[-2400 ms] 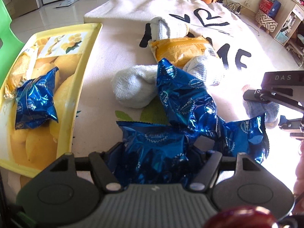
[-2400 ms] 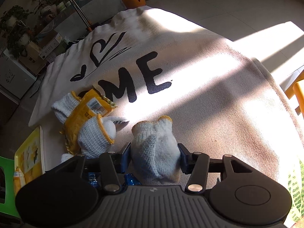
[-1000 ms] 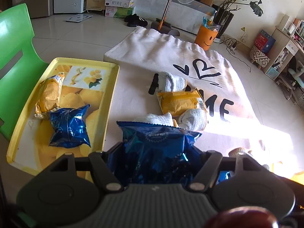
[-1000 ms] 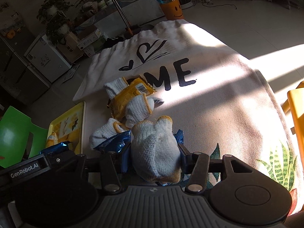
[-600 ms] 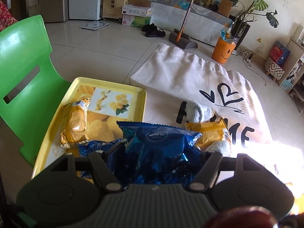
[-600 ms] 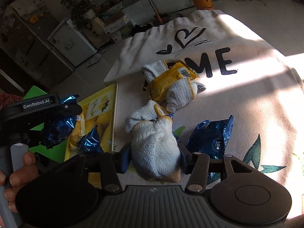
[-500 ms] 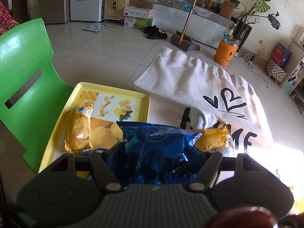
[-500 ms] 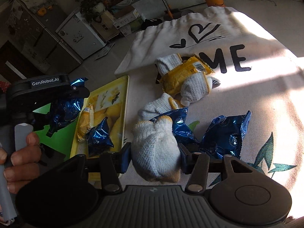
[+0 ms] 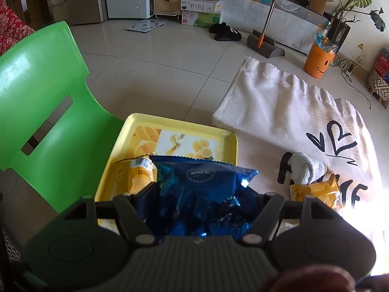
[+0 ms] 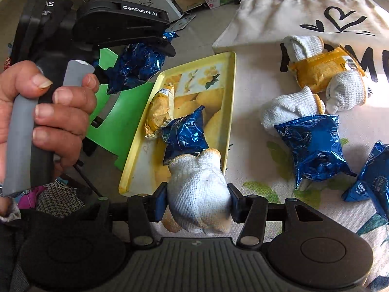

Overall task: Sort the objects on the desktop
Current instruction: 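Carry the blue pack in the left tool and glove in the right tool over the tray, then open both tools to drop the blue pack and white glove onto the tray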

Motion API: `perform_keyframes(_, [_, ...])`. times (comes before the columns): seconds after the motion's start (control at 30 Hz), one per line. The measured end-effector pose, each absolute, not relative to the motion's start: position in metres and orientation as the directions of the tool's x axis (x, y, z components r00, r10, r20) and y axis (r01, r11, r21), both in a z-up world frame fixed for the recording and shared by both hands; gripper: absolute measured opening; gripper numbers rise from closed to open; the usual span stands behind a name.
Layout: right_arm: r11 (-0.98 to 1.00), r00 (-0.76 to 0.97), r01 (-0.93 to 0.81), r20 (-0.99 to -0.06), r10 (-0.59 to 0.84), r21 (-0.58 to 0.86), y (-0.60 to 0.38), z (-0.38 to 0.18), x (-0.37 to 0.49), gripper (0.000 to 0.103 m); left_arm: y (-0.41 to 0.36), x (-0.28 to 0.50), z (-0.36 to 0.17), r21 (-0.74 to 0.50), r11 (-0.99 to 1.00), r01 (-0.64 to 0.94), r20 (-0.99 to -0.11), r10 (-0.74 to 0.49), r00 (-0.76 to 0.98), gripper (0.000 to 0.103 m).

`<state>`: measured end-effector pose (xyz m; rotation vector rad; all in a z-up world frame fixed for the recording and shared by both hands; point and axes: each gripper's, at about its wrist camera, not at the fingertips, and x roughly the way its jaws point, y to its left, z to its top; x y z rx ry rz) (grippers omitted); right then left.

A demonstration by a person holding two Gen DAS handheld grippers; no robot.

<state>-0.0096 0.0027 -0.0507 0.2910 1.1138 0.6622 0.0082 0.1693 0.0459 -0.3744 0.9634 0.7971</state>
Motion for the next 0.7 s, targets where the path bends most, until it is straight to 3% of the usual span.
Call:
perform_keyframes(0.53, [0.763,0.109,-0.352,-0.785,0.609,0.543,0.089,-0.107,0.033,0.051,0.227,0.008,0.057,-0.011,0.536,-0.844,-0.850,0.440,0.291,0.070])
perform_keyframes(0.7, [0.711,0.178,-0.393,-0.710,0.681,0.584,0.098,-0.102,0.045,0.052,0.229,0.011,0.056,0.007,0.542,-0.841,-0.846,0.452,0.284,0.070])
